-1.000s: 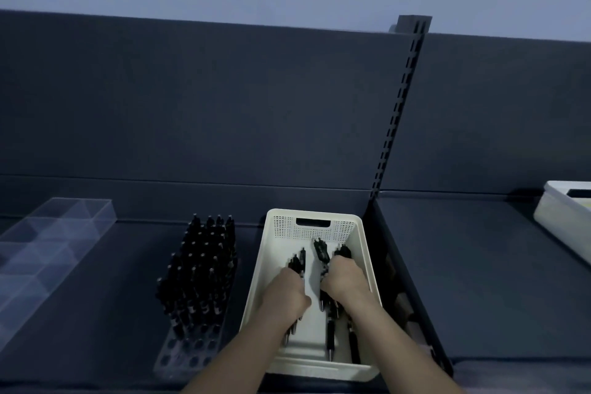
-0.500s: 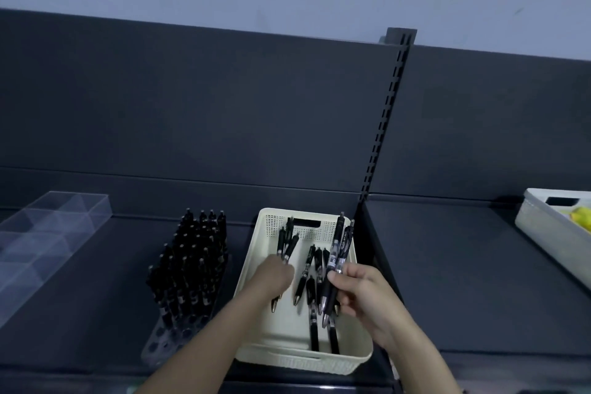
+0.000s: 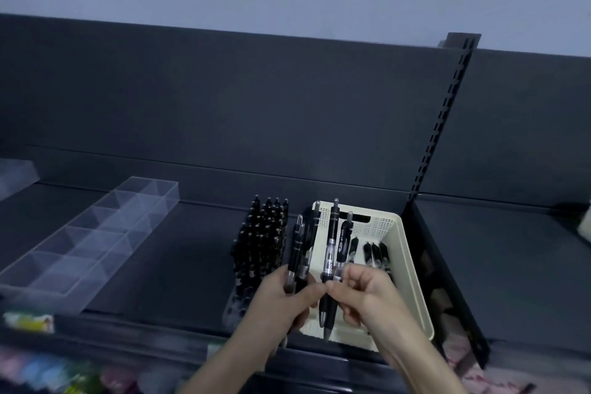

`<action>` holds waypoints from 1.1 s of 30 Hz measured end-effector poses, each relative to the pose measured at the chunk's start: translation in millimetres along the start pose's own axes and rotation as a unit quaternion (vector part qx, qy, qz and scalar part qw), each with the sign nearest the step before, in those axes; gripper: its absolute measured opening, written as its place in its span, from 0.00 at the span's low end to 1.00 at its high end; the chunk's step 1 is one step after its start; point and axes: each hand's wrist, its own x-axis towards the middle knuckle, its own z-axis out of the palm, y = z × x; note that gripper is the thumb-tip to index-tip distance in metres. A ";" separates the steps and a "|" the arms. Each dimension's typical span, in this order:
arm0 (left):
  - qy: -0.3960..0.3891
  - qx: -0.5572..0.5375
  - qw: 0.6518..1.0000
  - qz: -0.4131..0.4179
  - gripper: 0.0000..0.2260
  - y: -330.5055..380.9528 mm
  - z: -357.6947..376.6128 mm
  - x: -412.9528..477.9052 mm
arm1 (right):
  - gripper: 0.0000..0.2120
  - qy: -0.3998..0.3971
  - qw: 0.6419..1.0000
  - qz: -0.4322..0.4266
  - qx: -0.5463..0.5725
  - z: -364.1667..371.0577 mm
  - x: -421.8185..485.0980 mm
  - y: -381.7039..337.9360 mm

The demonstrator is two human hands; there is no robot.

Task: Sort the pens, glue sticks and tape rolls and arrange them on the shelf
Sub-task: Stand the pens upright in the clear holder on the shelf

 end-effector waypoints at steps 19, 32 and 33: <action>0.020 0.085 0.996 -0.027 0.04 -34.1 -183.1 -26.5 | 0.10 0.270 0.910 -0.086 -0.302 133.2 34.2 40.8; 0.032 0.065 0.997 -0.011 0.05 -42.3 -174.7 -19.9 | 0.08 0.217 0.848 -0.020 -0.482 142.4 60.3 66.2; 0.030 0.065 0.997 -0.010 0.05 -42.5 -173.6 -18.9 | 0.08 0.214 0.842 -0.022 -0.494 142.2 60.5 65.1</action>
